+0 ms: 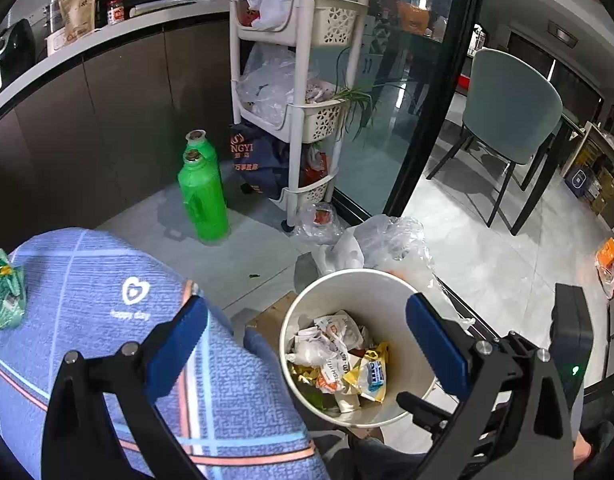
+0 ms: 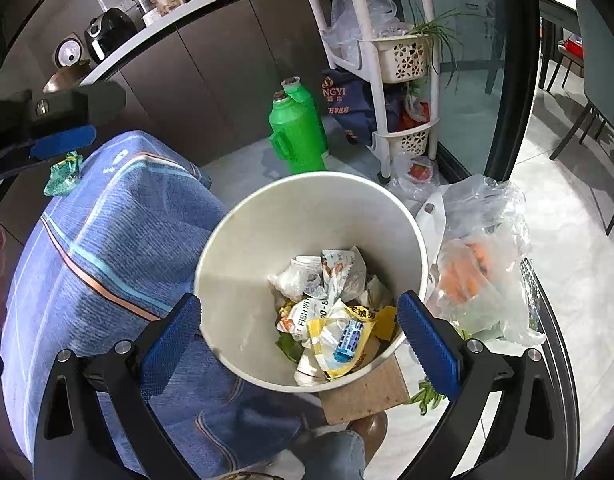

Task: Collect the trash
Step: 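Move both tools back over the table toward the green snack bag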

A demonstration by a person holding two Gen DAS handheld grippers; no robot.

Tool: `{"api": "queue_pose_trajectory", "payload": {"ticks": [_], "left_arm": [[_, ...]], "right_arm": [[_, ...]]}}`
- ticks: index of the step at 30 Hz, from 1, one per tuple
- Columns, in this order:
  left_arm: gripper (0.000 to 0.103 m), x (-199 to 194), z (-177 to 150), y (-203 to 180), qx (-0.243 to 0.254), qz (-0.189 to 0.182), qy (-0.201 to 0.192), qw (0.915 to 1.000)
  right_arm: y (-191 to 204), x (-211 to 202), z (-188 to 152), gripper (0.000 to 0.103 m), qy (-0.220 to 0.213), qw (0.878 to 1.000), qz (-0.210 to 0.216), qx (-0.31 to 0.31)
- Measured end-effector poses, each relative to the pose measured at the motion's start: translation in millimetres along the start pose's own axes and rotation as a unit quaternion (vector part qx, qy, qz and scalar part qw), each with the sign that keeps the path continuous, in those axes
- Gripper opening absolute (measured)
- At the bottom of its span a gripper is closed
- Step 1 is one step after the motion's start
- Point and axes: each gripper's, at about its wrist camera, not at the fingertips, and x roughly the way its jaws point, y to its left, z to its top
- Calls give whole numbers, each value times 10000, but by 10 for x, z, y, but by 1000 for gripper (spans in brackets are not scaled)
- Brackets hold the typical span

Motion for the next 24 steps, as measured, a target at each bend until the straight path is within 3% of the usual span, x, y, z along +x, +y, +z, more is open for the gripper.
{"api": "queue_pose_trajectory", "payload": {"ticks": [10,24], "left_arm": [[100,-502,-51,433,-220,356,-212,9989],[100,-1346,-420,1623,-951,1083,-429,9886]], "right_arm": [[440,-351,196,95,-244,9991,182,-289],[1587,-557,417,95,-430,9892,697,-1218]]}}
